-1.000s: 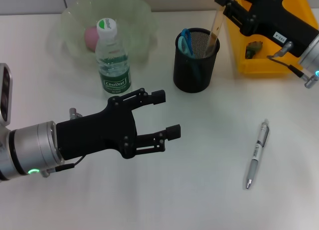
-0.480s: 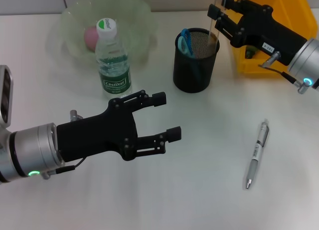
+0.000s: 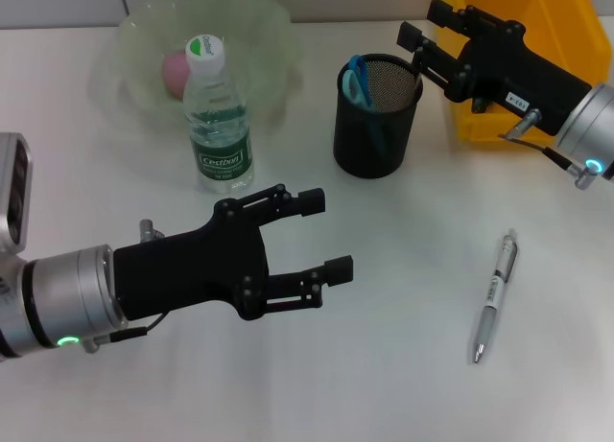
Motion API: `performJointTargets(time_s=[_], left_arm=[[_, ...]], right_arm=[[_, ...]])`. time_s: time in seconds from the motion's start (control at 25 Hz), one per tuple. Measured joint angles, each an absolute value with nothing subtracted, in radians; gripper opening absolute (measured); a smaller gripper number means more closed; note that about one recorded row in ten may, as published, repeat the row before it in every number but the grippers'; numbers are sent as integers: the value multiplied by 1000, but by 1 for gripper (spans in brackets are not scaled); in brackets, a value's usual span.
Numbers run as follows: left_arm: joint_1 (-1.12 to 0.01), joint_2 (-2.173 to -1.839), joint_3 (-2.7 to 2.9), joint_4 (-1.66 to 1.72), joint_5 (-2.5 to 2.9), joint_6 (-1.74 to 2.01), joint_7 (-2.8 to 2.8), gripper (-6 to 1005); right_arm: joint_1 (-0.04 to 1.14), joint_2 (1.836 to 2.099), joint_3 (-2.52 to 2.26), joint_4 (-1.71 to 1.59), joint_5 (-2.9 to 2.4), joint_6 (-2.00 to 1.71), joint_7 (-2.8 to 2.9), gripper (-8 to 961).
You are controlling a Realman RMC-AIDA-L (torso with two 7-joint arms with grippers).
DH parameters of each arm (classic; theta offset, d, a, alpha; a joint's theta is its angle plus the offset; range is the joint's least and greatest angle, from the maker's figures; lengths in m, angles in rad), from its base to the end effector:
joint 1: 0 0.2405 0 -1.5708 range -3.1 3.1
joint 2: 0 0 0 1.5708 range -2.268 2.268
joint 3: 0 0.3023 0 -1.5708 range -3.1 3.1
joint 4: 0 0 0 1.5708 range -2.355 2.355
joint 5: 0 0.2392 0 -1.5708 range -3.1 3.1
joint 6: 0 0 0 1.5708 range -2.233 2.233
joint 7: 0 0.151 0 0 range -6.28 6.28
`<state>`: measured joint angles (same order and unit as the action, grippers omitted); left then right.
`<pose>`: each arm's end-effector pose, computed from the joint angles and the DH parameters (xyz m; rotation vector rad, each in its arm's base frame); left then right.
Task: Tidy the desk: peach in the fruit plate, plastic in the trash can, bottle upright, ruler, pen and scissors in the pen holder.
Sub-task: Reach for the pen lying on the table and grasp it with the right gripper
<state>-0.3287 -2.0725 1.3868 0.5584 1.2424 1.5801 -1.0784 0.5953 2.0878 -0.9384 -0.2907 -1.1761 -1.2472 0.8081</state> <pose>-0.2852 0.2987 -0.0858 -2.7387 -0.4062 -1.1759 0.2884 0.4213 -0.0604 -2.2047 0.4109 0.9752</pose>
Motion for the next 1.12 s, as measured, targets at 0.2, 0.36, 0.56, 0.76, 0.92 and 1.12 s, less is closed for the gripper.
performJointTargets(time_s=[0.2, 0.36, 0.56, 0.76, 0.92, 1.12], left_arm=[[-328, -2072, 1387, 558, 1242, 1580, -1079, 832], [-321, -2069, 1385, 558, 1242, 1587, -1085, 832], [-318, -2068, 1379, 558, 1242, 1590, -1078, 832], [-325, -2068, 1384, 558, 1242, 1586, -1077, 832], [-328, -2068, 1383, 561, 1243, 1586, -1077, 832], [-330, -2068, 1382, 565, 1242, 1584, -1077, 832]], right_arm=[[576, 2085, -940, -309, -1179, -1300, 836, 500], [481, 2079, -948, -501, -1242, -1434, 1055, 500], [370, 2078, -927, -904, -1495, -1485, 1463, 501], [380, 2077, -858, -1200, -1819, -1628, 1841, 500], [418, 2072, -847, -1385, -2008, -1733, 2102, 500], [498, 2058, -847, -1546, -2191, -1874, 2384, 501]])
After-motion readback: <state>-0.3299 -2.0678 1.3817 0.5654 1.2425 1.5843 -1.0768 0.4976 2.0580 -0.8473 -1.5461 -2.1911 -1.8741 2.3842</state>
